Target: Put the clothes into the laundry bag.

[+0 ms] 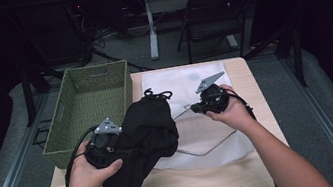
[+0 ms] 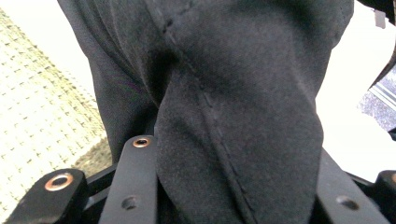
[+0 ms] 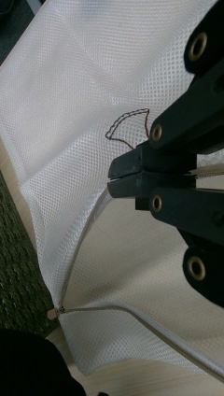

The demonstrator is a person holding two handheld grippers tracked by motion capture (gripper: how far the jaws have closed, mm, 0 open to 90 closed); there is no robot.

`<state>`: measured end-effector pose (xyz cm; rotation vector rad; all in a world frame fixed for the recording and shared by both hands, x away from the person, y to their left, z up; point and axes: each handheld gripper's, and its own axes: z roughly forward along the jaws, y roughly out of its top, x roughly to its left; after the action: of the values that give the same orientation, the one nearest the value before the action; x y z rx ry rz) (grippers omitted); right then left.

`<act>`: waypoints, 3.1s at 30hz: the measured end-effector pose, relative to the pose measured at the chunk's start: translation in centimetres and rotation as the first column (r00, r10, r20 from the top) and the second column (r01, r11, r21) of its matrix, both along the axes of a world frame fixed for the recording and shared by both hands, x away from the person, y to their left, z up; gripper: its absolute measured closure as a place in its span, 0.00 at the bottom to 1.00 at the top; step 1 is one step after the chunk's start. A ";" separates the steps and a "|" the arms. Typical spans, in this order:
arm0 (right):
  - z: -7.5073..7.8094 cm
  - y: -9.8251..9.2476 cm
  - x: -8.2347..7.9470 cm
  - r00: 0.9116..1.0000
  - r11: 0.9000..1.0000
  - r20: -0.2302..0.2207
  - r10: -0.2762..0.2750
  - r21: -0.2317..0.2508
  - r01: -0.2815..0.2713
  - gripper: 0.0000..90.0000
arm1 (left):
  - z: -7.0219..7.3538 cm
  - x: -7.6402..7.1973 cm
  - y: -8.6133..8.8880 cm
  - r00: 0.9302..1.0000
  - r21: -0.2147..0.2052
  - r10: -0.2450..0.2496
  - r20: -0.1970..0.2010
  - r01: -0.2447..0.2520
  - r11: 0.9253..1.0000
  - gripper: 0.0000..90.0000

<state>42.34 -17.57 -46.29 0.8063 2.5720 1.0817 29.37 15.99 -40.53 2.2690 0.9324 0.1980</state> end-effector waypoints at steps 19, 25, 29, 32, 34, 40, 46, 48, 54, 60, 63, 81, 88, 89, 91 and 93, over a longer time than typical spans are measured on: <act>0.1 0.0 0.1 1.000 1.000 -0.005 -0.005 0.015 0.005 0.99 | -2.1 -0.8 -2.2 0.996 -0.022 -0.086 -0.001 0.086 0.996 0.69; 0.3 0.1 0.2 1.000 1.000 0.003 -0.011 0.008 0.011 0.99 | -2.6 -1.0 -2.9 0.993 -0.021 -0.115 -0.013 0.115 0.993 0.69; 0.4 0.3 0.2 1.000 1.000 0.011 -0.010 0.010 0.010 0.99 | -3.1 -1.1 -3.3 0.991 -0.020 -0.131 -0.019 0.130 0.991 0.69; 0.4 0.4 0.2 1.000 1.000 0.012 -0.009 0.008 0.009 0.99 | -3.6 -1.1 -3.6 0.989 -0.017 -0.146 -0.028 0.146 0.989 0.69; 0.4 0.4 0.3 1.000 1.000 0.011 -0.006 0.006 0.006 0.99 | -3.9 -1.2 -3.8 0.988 -0.023 -0.149 -0.031 0.148 0.989 0.69; 0.4 0.3 0.3 1.000 1.000 0.015 -0.010 0.012 0.009 0.99 | -4.6 -1.2 -4.3 0.985 -0.028 -0.165 -0.042 0.164 0.986 0.69; 0.4 0.3 0.2 1.000 1.000 0.018 -0.015 0.014 0.015 0.99 | -4.8 -1.6 -4.4 0.982 -0.020 -0.185 -0.044 0.185 0.983 0.69; 0.4 0.3 0.2 1.000 1.000 0.020 -0.017 0.014 0.017 0.99 | -4.9 -1.8 -4.4 0.982 -0.015 -0.184 -0.040 0.183 0.983 0.69; 0.6 0.2 0.2 0.999 1.000 0.032 -0.020 0.018 0.019 0.99 | -5.0 -2.2 -4.7 0.980 -0.020 -0.196 -0.045 0.195 0.981 0.69; 0.7 0.2 0.1 0.999 1.000 0.032 -0.024 0.021 0.023 0.99 | -4.9 -2.6 -5.3 0.978 -0.015 -0.207 -0.041 0.206 0.978 0.69; 0.6 0.2 0.2 0.999 1.000 0.031 -0.022 0.020 0.022 0.99 | -4.7 -2.7 -5.5 0.974 -0.008 -0.223 -0.037 0.223 0.975 0.69; 1.0 0.2 -0.6 0.998 0.999 0.055 -0.006 0.039 0.004 0.99 | -7.3 0.1 -6.2 0.976 -0.007 -0.185 -0.112 0.186 0.983 0.69; 2.0 0.3 -1.6 0.996 0.998 0.087 0.005 0.062 -0.011 0.99 | -8.3 0.7 -6.5 0.975 0.002 -0.176 -0.137 0.177 0.984 0.69; 2.2 0.3 -1.8 0.996 0.998 0.094 0.007 0.064 -0.013 0.99 | -8.4 0.8 -6.5 0.974 0.000 -0.175 -0.143 0.177 0.984 0.69; 2.6 0.3 -2.0 0.994 0.997 0.107 0.014 0.068 -0.021 0.99 | -8.6 0.9 -6.5 0.975 -0.005 -0.171 -0.143 0.172 0.985 0.69; 2.8 0.4 -2.2 0.993 0.997 0.113 0.015 0.069 -0.023 0.99 | -8.7 1.1 -6.5 0.974 -0.004 -0.168 -0.149 0.170 0.986 0.69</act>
<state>40.11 -17.20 -43.48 0.7165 2.4656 1.1930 30.43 9.47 -49.22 2.3826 0.8081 -0.0434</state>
